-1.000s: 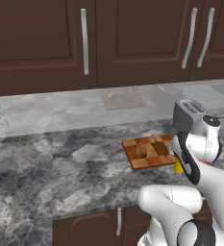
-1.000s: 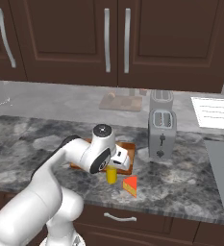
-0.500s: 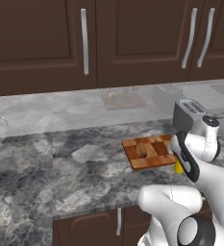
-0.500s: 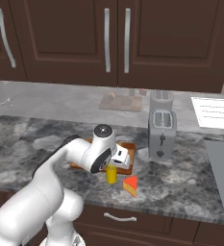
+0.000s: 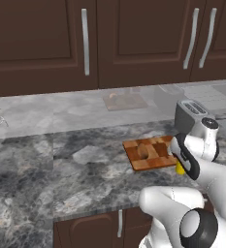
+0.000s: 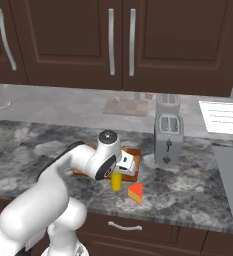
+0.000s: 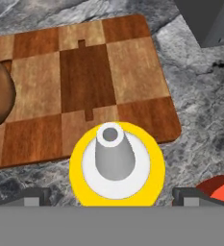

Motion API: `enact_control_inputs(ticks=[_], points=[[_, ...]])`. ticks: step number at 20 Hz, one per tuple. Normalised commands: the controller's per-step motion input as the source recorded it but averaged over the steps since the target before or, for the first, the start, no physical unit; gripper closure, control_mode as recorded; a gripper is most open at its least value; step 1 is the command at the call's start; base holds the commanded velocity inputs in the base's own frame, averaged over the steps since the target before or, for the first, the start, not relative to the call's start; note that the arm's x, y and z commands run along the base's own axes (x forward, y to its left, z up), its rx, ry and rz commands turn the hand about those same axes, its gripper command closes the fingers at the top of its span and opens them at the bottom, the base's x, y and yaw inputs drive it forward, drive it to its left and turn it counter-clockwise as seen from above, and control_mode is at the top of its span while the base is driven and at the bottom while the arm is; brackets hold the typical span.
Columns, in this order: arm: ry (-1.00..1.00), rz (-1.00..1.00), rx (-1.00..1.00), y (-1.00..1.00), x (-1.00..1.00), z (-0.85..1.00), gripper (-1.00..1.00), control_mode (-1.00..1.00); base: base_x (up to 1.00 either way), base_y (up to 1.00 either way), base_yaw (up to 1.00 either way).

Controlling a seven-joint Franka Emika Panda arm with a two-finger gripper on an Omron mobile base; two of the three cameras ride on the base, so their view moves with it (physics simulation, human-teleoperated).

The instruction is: Retrieve the reheated potato from the microwave, then place the potato, cheese, and condiment on the cutting board.

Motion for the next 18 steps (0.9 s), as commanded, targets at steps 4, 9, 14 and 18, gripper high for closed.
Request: enact_control_inputs(ticks=[4, 9, 14, 18], points=[[0.0, 0.0, 0.0, -0.02, 0.09, -0.07, -1.0, -1.0, 0.0, 0.0, 0.0], [-0.01, 0.01, 0.0, -0.08, 0.03, -0.04, -1.0, -1.0, 0.0, 0.0, 0.0], [-0.03, 0.0, 0.0, -0.17, 0.0, 0.0, -1.0, -1.0, 0.0, 0.0, 0.0], [-0.04, 0.0, 0.0, -0.02, 0.0, -0.02, -1.0, -1.0, 0.0, 0.0, 0.0]])
